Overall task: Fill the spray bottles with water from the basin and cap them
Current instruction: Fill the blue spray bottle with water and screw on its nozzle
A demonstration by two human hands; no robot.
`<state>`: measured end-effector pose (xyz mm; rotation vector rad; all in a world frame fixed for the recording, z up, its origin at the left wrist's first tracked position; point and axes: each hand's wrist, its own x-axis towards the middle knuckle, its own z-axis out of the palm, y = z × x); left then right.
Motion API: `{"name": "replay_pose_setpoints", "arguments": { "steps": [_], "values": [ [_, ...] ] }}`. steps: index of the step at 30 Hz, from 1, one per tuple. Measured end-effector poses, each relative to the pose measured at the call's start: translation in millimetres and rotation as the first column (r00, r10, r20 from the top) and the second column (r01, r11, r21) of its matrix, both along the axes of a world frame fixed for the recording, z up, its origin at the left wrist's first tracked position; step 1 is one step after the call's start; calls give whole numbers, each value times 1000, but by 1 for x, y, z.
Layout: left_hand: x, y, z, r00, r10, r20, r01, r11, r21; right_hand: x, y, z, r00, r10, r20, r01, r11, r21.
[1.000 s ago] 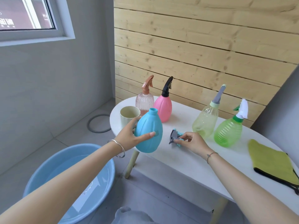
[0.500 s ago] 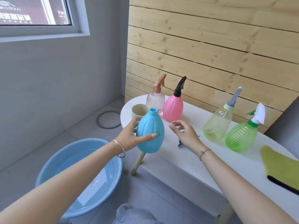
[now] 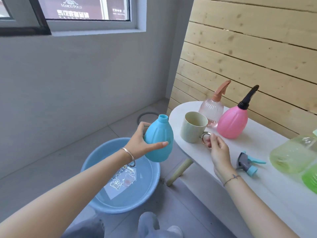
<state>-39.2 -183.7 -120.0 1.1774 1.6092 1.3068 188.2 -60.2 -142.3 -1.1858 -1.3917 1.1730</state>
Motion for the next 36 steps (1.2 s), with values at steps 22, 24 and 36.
{"name": "replay_pose_setpoints", "arguments": {
  "steps": [22, 24, 36],
  "values": [
    [-163, -55, -180, 910, 415, 27, -391, 875, -285, -200, -8, -124, 797, 416, 438, -454, 891, -19],
    [-169, -53, -204, 903, 430, 27, -403, 865, -298, -208, -1, -156, 733, 398, 551, -477, 879, -1],
    [-179, -47, -276, 883, 463, 82, -428, 863, -267, -221, 3, -251, 485, 326, 811, -619, 784, 55]
  ]
}}
